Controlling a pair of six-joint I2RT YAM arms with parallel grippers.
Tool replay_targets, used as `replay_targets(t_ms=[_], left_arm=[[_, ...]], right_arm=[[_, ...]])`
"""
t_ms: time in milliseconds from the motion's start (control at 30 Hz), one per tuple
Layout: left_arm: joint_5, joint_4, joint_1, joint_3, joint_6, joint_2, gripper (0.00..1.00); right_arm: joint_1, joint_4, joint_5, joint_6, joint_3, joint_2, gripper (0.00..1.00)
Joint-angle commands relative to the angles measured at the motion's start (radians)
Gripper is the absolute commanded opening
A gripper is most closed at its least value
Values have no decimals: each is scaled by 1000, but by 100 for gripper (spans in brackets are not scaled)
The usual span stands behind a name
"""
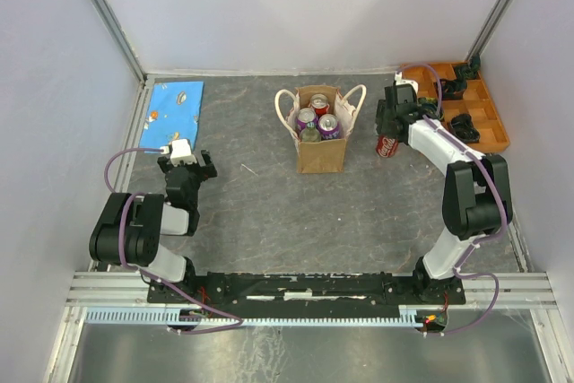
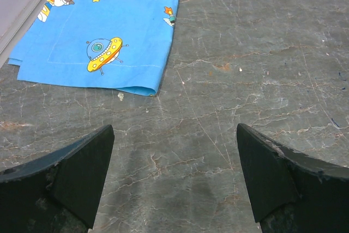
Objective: Take the beverage out of the canvas bag
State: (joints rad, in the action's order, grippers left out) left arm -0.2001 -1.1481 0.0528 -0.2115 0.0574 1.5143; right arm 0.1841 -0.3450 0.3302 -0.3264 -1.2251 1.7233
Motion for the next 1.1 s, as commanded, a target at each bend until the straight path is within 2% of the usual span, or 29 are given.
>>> replay_targets(t_ms=[0,133,233,267,333,367,400,600,800,967,1067], left_arm=[[-3,-42,2,-19,-42,6,99],[-3,-42,2,-19,-42,7,99],[-3,-41,2,-19,-42,7,99],[-2,-42,2,-19,-42,7,99],[-2,-41,2,-19,-42,7,99],[-3,-42,3,-19,-42,6,99],[-3,-41,2,-19,-42,7,99],[-3,-41,2,-19,-42,7,99],[-3,-41,2,-19,-42,6,99],[-2,-41,2,-19,-43,6,99],[-2,-41,2,-19,-42,7,99]], right_arm=[[-4,39,26,-26,-64,-6,40],[-4,25,39,-21,-70,-13,65],[-4,14,41,-10,-83,-19,74],[-3,11,41,-8,-86,-20,83],[-3,9,41,-5,-95,-28,87],[-4,9,41,-3,-101,-31,97],[-3,9,42,1,-107,-34,99],[-2,-14,72,20,-162,-38,99],[-3,-28,129,29,-202,-129,99],[1,-26,69,35,-233,-261,99],[30,-63,10,61,-294,-317,93]])
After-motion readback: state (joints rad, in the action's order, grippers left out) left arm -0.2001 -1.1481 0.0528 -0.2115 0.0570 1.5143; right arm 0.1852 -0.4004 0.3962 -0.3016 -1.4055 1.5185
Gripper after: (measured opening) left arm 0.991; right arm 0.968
